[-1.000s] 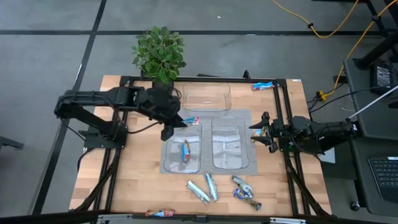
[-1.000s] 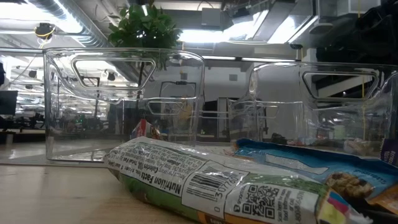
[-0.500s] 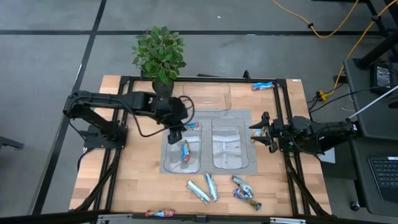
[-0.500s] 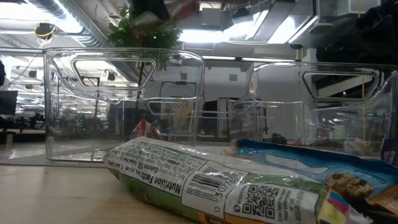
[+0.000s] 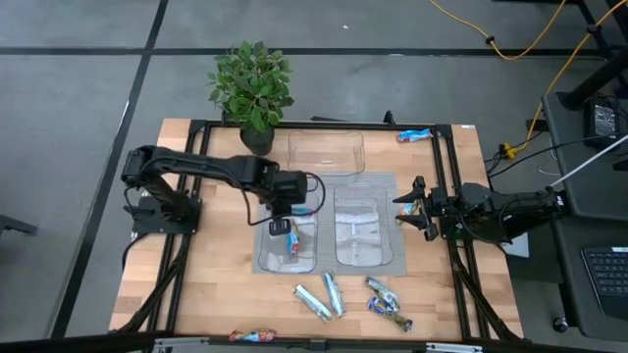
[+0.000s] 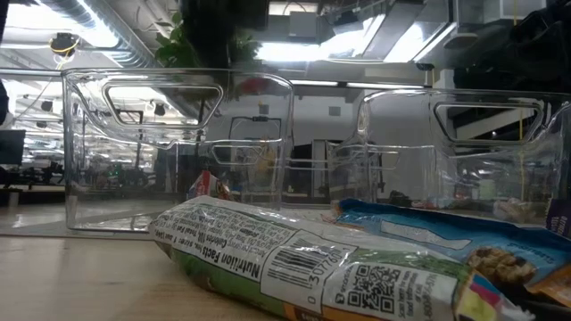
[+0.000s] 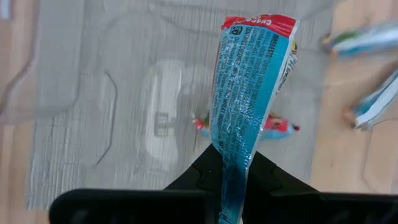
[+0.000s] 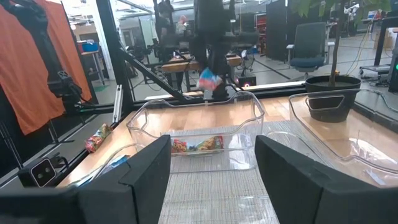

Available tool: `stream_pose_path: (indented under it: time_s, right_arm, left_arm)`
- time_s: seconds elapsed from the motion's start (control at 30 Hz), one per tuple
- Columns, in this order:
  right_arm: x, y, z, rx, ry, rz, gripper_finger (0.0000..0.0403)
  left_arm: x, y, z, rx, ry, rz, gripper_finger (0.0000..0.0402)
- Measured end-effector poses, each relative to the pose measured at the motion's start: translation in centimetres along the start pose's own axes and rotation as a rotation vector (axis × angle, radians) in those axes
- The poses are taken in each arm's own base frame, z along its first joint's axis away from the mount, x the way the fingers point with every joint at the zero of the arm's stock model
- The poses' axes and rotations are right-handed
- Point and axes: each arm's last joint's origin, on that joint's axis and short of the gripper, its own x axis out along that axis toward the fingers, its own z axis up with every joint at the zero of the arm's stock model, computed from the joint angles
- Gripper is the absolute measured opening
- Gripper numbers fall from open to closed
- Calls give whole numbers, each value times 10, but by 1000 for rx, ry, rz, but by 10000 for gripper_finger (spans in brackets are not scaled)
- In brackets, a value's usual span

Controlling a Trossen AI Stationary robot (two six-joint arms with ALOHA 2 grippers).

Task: Pick and place Granola Bars by type
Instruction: Put the red granola bar into the bottom left transparent bin

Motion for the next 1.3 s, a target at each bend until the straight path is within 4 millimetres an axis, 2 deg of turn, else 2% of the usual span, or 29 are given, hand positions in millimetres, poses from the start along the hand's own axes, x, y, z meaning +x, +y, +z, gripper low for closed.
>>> stream_pose_path:
  time_s: [0.47,0.9,1.3]
  right_arm:
    - [0,0,0,-1,1,0,236]
    - [0,0,0,1,0,0,236]
    - [0,0,0,-1,1,0,236]
  left_arm:
    - [42,-2,5,83,115,-25,24]
    - [88,3,-21,59,148,-88,24]
    - [102,4,-30,40,123,-124,36]
